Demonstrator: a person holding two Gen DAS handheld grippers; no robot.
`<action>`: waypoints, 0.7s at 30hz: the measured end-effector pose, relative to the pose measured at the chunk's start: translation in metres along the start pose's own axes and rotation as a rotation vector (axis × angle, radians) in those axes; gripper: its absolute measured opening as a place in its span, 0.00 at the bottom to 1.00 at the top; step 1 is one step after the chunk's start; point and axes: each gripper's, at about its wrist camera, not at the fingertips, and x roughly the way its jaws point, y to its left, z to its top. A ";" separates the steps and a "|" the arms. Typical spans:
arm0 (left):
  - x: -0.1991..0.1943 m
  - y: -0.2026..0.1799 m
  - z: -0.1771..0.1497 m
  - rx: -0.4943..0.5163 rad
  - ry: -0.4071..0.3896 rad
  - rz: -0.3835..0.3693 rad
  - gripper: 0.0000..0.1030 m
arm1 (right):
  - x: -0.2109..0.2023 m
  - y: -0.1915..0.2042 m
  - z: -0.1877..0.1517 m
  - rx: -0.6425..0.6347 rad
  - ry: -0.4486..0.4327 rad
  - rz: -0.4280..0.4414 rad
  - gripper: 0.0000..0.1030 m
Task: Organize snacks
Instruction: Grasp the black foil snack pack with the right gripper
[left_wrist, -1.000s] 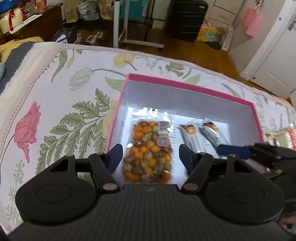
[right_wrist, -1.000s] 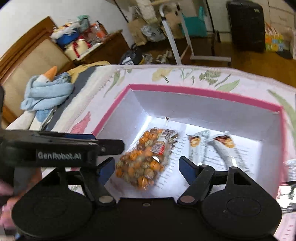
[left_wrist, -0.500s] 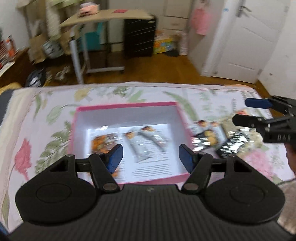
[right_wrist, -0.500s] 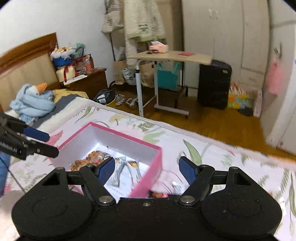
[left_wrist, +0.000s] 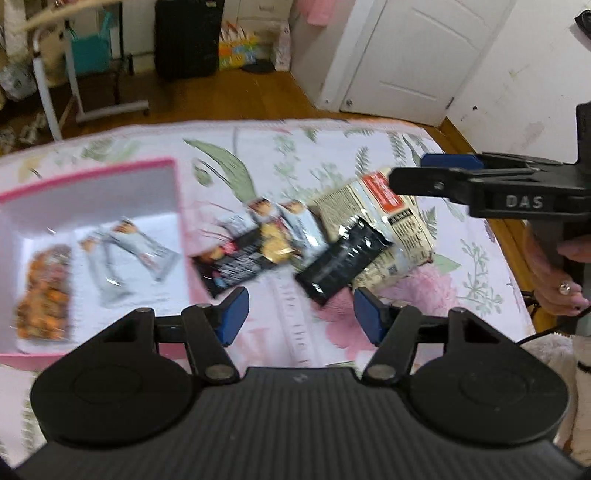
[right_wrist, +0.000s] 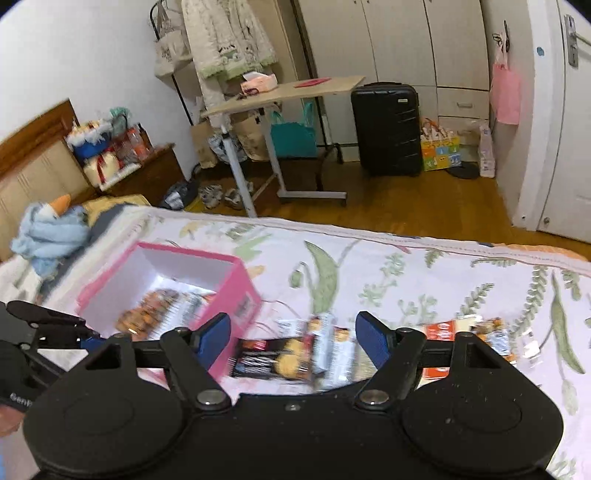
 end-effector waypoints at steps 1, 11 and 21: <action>0.010 -0.002 -0.001 -0.014 0.013 -0.004 0.60 | 0.004 -0.004 -0.005 -0.009 0.008 -0.013 0.70; 0.111 0.012 -0.027 -0.326 0.016 -0.074 0.58 | 0.046 -0.045 -0.052 -0.092 0.105 -0.055 0.50; 0.160 0.026 -0.046 -0.453 0.022 -0.108 0.57 | 0.076 -0.041 -0.072 -0.321 0.214 -0.060 0.52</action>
